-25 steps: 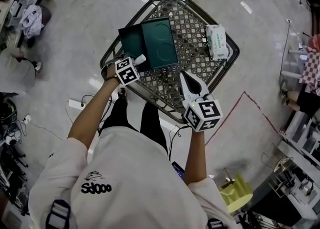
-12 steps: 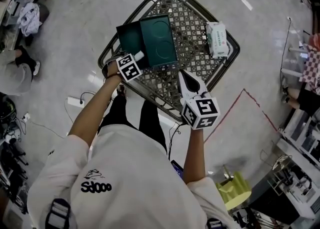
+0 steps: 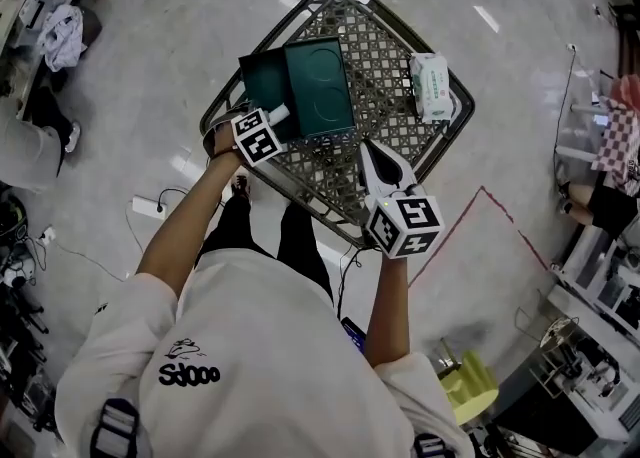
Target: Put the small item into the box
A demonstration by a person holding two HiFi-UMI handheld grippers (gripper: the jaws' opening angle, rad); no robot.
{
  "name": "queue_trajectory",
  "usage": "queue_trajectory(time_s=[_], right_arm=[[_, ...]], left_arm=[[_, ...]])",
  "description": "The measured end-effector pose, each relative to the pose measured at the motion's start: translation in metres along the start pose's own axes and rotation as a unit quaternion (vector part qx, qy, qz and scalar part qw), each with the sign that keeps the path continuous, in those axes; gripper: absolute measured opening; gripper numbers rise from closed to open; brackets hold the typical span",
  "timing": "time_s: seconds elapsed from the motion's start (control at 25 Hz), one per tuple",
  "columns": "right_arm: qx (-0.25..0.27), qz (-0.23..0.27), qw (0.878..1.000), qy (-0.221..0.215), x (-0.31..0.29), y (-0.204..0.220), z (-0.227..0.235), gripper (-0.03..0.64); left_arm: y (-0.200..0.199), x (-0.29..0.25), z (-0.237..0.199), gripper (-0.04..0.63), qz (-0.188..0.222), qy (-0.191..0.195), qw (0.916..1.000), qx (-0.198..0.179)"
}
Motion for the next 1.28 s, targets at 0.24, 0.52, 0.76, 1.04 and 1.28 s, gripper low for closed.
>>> queue_trajectory(time_s=[0.24, 0.52, 0.76, 1.04, 1.28], right_arm=[[0.023, 0.041, 0.999, 0.007, 0.011, -0.025, -0.004, 0.011], [0.078, 0.101, 0.992, 0.025, 0.024, -0.068, -0.019, 0.011], [0.109, 0.156, 0.981, 0.043, 0.044, -0.110, -0.030, 0.011], [0.142, 0.212, 0.965, 0.058, 0.068, -0.147, -0.047, 0.011], [0.143, 0.242, 0.959, 0.047, 0.082, -0.169, -0.058, 0.011]], left_arm=[[-0.009, 0.065, -0.014, 0.154, 0.096, -0.057, 0.9937, 0.010], [-0.019, 0.161, -0.022, 0.118, 0.205, -0.134, 0.9696, -0.003], [-0.033, 0.242, -0.013, 0.077, 0.296, -0.179, 0.9379, -0.023], [-0.045, 0.328, 0.001, 0.036, 0.414, -0.205, 0.8865, -0.032], [-0.049, 0.363, 0.012, 0.025, 0.448, -0.202, 0.8692, -0.052]])
Point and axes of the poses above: the fingertips, and each gripper's own axes: x backward along the fingers, z to its right, y out of its underside, the point moved 7 cm from there along x, backward along the fingers, and after that the axes turned 12 degrees about y, right-handed, at the moved point
